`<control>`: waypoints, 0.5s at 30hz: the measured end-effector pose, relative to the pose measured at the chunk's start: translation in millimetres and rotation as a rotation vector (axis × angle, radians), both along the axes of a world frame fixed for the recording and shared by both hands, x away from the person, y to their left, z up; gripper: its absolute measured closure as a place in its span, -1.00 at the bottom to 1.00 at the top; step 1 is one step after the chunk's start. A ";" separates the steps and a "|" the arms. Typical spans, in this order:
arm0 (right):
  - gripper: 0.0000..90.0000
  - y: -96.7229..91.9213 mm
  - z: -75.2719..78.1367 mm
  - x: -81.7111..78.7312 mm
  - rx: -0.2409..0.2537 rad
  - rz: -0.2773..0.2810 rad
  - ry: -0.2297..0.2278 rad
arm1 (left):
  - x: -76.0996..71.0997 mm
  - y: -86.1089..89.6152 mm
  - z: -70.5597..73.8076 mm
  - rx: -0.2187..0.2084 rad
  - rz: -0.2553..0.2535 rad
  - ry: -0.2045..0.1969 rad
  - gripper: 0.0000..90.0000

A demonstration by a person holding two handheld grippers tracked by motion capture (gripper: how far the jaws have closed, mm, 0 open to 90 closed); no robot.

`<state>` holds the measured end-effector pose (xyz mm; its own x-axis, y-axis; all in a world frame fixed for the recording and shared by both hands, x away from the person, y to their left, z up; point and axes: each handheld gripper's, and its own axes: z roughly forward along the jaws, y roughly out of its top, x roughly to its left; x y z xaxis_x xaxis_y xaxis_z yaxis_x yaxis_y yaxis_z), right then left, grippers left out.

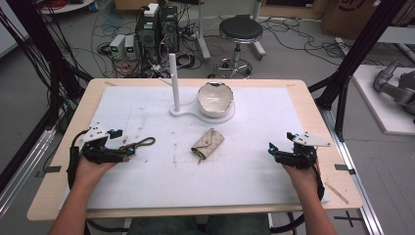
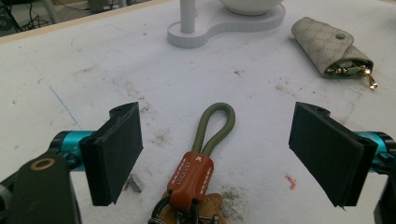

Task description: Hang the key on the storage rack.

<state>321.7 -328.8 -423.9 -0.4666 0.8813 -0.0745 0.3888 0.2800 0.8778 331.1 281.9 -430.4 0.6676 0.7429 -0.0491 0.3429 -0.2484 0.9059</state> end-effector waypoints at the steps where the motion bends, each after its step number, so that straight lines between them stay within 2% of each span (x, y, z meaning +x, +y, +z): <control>1: -0.58 0.4 -0.3 0.7 0.001 0.000 0.003 | 0.1 0.3 0.0 -0.001 0.001 0.002 -0.61; 6: -0.58 0.9 -2.5 2.7 -0.001 0.006 0.020 | 0.8 2.4 -0.7 0.006 0.008 0.012 -0.61; 10: -0.58 0.8 0.4 -1.8 -0.008 0.008 0.000 | 1.3 2.0 0.3 0.015 0.009 0.009 -0.61; 15: -0.58 -1.6 -0.5 -2.3 -0.005 -0.001 0.007 | 5.9 4.1 -2.7 0.026 0.021 0.023 -0.61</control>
<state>319.4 -330.5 -424.4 -0.4661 0.8815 -0.0759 0.3948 0.2840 0.8737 337.0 286.0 -433.1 0.6507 0.7581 -0.0443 0.3686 -0.2643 0.8912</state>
